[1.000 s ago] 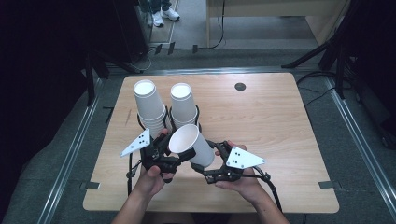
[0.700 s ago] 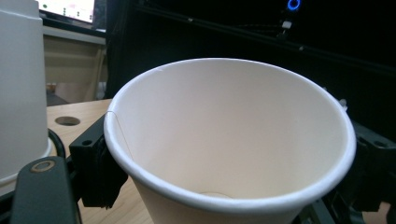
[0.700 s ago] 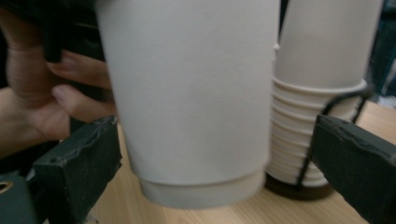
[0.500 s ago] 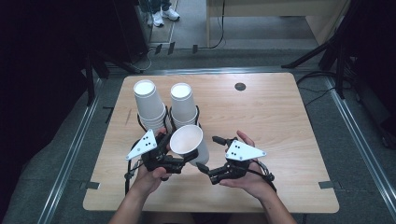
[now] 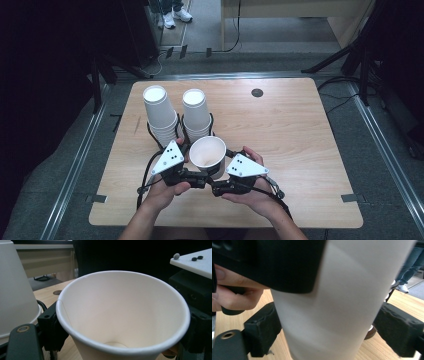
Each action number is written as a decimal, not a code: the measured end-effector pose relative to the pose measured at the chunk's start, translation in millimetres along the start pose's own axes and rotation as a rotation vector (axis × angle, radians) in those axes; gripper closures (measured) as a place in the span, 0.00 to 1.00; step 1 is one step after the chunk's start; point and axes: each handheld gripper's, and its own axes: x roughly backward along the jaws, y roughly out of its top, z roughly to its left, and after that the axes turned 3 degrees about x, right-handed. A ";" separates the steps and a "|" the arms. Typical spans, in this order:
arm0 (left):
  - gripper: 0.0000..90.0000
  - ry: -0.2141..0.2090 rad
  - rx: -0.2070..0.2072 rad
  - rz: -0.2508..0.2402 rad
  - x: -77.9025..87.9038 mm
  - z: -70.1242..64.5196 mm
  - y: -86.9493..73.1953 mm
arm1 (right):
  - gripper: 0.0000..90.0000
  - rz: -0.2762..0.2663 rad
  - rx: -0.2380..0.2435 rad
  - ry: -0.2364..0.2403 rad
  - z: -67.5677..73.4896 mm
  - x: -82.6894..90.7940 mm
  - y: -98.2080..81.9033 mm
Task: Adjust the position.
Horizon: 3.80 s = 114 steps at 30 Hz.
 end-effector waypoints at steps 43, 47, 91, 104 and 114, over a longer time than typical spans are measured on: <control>0.06 -0.024 0.053 -0.043 -0.6 2.1 -2.8 | 0.25 -0.077 -0.027 0.010 -3.4 3.5 -8.7; 0.10 -0.011 0.025 -0.036 -0.5 0.7 -3.0 | 0.24 -0.072 -0.027 0.011 -3.7 3.6 -8.5; 0.00 0.096 0.126 -0.142 33.4 42.9 -5.5 | 0.22 -0.098 -0.097 -0.280 -66.3 33.6 -19.7; 0.00 0.268 0.175 -0.128 65.9 72.1 -31.4 | 0.22 -0.042 -0.174 -0.415 -114.2 55.6 -44.0; 0.00 0.417 0.223 -0.076 92.8 100.6 -57.5 | 0.22 0.009 -0.230 -0.502 -136.2 66.6 -62.8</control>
